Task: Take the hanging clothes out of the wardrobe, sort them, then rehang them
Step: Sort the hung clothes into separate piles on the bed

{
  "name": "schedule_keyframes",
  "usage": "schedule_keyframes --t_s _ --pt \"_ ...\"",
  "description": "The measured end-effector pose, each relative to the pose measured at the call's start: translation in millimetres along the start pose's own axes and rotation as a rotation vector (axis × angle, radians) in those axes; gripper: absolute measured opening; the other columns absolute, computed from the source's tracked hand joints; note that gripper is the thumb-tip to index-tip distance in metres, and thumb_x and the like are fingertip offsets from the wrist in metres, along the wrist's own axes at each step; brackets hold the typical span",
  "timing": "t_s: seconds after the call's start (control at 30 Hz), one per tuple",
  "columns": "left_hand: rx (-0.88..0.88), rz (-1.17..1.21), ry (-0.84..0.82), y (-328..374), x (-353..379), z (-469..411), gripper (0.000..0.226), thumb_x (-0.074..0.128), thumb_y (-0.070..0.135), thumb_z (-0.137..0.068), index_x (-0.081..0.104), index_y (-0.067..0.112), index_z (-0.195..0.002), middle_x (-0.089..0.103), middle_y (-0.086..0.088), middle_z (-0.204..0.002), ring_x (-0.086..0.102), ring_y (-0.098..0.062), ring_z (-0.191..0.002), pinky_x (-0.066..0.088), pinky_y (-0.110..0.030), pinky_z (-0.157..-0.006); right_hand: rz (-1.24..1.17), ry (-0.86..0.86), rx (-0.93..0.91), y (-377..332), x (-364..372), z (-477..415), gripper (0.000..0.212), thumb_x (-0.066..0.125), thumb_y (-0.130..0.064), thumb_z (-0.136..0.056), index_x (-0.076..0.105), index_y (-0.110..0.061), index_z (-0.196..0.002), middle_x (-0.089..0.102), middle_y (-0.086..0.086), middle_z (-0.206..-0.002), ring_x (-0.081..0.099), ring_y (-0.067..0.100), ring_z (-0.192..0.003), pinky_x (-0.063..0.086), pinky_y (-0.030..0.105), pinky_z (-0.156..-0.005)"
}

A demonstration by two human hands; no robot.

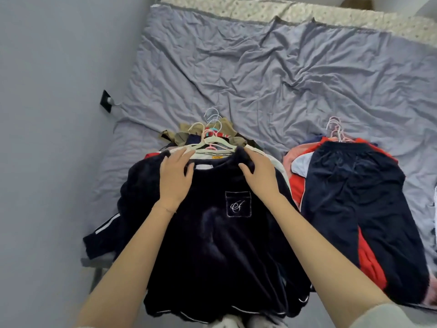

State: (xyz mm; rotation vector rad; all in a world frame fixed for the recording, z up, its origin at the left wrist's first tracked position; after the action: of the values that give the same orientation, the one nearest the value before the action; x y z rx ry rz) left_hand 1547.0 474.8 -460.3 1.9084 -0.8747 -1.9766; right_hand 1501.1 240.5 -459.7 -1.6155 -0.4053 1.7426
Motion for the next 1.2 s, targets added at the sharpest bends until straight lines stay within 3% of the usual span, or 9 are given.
schedule_keyframes --t_s 0.17,0.3,0.43,0.57,0.77,0.83,0.97,1.1,1.2 --pt "-0.024 0.241 0.004 77.1 -27.4 41.6 0.037 0.059 0.011 -0.094 0.059 0.013 -0.132 0.058 -0.003 -0.136 0.05 -0.021 -0.13 0.037 -0.05 -0.11 -0.127 0.096 0.013 -23.3 -60.4 74.3 0.052 0.06 -0.022 -0.093 0.047 -0.017 -0.143 0.054 -0.004 -0.141 0.043 0.012 -0.134 0.034 0.037 -0.113" --pt "-0.002 0.363 -0.053 145.8 -39.7 87.5 0.041 0.057 0.016 -0.097 0.053 0.016 -0.138 0.053 0.0 -0.142 0.044 -0.017 -0.136 0.035 -0.047 -0.113 -0.205 0.181 -0.017 -25.2 -112.3 145.7 0.054 0.058 -0.02 -0.091 0.046 -0.032 -0.142 0.059 -0.02 -0.126 0.05 -0.002 -0.12 0.039 0.02 -0.106" --pt "0.028 0.403 -0.07 215.7 -42.8 131.7 0.044 0.055 0.021 -0.099 0.049 0.02 -0.142 0.047 0.006 -0.147 0.036 -0.013 -0.14 0.03 -0.045 -0.117 -0.246 0.228 0.041 -2.4 -161.8 213.3 0.052 0.063 -0.021 -0.092 0.048 -0.024 -0.142 0.059 -0.011 -0.131 0.051 0.01 -0.126 0.042 0.036 -0.108" --pt "0.081 0.404 -0.059 284.8 -31.1 178.7 0.045 0.057 0.018 -0.097 0.049 0.017 -0.142 0.046 0.002 -0.148 0.036 -0.017 -0.141 0.03 -0.048 -0.116 -0.273 0.34 0.029 36.1 -219.0 281.6 0.05 0.063 -0.025 -0.092 0.05 -0.026 -0.14 0.056 -0.015 -0.135 0.044 -0.005 -0.127 0.033 0.018 -0.109" --pt "0.07 0.404 0.036 376.0 19.5 246.9 0.048 0.058 0.02 -0.096 0.047 0.018 -0.142 0.045 0.006 -0.147 0.033 -0.017 -0.143 0.026 -0.049 -0.118 -0.299 0.327 0.063 124.3 -297.8 358.7 0.053 0.064 -0.022 -0.093 0.047 -0.022 -0.143 0.052 -0.006 -0.141 0.043 0.012 -0.133 0.037 0.041 -0.112" --pt "0.079 0.402 0.053 405.8 35.3 262.0 0.048 0.056 0.024 -0.094 0.047 0.021 -0.141 0.044 0.014 -0.142 0.033 -0.015 -0.142 0.024 -0.044 -0.119 -0.258 0.337 0.056 148.2 -321.8 374.5 0.053 0.064 -0.024 -0.093 0.047 -0.023 -0.143 0.052 -0.007 -0.139 0.044 0.013 -0.131 0.037 0.04 -0.111" --pt "0.129 0.384 0.066 454.1 59.0 279.1 0.049 0.055 0.025 -0.091 0.05 0.017 -0.139 0.043 0.023 -0.134 0.031 0.009 -0.128 0.026 -0.035 -0.115 -0.196 0.32 0.051 183.5 -361.4 389.7 0.054 0.064 -0.025 -0.093 0.046 -0.023 -0.144 0.051 -0.007 -0.14 0.042 0.015 -0.132 0.032 0.032 -0.112" --pt "0.124 0.363 0.052 479.9 76.7 278.5 0.047 0.057 0.019 -0.092 0.05 0.013 -0.138 0.051 0.002 -0.14 0.041 -0.012 -0.131 0.029 -0.04 -0.114 -0.182 0.264 0.049 207.5 -388.5 383.3 0.055 0.06 -0.029 -0.095 0.041 -0.026 -0.146 0.046 -0.009 -0.145 0.036 0.013 -0.137 0.031 0.037 -0.115" --pt "0.124 0.343 0.058 491.0 91.7 263.2 0.044 0.058 0.016 -0.091 0.052 0.012 -0.135 0.055 0.005 -0.126 0.045 -0.012 -0.12 0.032 -0.033 -0.107 -0.18 0.226 0.046 223.3 -399.4 364.3 0.055 0.058 -0.028 -0.096 0.039 -0.026 -0.147 0.044 -0.007 -0.147 0.034 0.013 -0.139 0.03 0.041 -0.115"
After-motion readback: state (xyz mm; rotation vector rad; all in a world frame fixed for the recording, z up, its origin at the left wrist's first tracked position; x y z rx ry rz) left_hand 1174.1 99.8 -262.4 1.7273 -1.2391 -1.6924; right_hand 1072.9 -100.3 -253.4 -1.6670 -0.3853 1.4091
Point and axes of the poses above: each hand's wrist, its own z-axis away from the middle knuckle, its own x-axis out of the palm, y = z × x, the point moved 1 cm from there along -z, towards the middle knuckle
